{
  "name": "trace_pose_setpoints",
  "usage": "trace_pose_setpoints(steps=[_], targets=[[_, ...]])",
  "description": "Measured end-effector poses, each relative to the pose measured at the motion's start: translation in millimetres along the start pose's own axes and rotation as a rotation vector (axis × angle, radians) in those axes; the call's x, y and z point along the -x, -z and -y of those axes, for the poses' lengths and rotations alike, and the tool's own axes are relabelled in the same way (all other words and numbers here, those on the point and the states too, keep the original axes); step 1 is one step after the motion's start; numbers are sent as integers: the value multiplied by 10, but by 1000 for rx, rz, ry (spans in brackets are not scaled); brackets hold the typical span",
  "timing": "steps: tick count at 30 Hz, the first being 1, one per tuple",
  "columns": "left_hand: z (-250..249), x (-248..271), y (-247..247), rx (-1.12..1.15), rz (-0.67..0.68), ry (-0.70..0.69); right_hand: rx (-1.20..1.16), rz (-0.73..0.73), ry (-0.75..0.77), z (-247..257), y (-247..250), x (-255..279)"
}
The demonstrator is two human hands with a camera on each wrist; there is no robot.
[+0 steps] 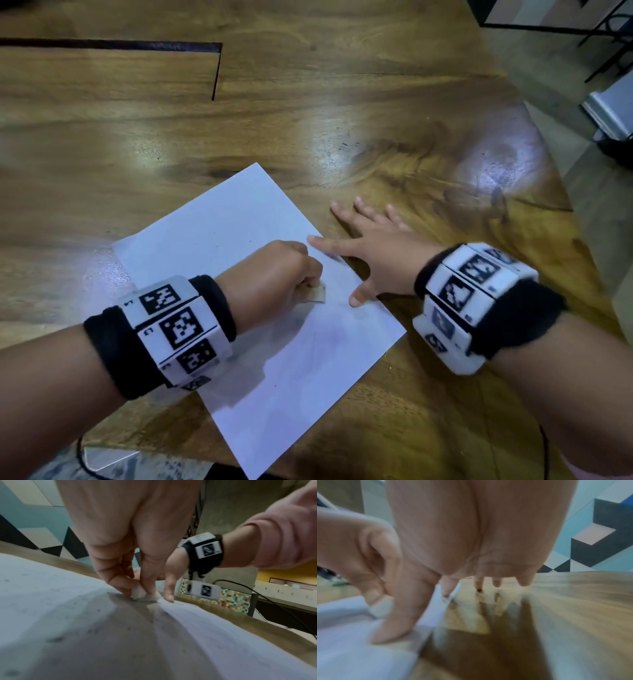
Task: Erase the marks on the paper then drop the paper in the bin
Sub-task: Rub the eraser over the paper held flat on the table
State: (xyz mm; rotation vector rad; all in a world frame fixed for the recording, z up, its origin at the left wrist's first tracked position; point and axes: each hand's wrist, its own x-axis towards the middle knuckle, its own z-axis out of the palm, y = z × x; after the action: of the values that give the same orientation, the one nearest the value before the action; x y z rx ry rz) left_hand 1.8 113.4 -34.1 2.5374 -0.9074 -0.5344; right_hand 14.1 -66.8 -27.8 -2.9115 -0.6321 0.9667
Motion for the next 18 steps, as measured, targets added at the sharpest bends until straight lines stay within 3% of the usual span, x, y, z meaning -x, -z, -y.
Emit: trace_pose_setpoints(steps=[8,18], targets=[[-52,53,-88,190,-120,209,-185,-95,-133,196,-445,568],[-62,33,-112,379,-170,351,-151,-62,-137,106,-465,505]])
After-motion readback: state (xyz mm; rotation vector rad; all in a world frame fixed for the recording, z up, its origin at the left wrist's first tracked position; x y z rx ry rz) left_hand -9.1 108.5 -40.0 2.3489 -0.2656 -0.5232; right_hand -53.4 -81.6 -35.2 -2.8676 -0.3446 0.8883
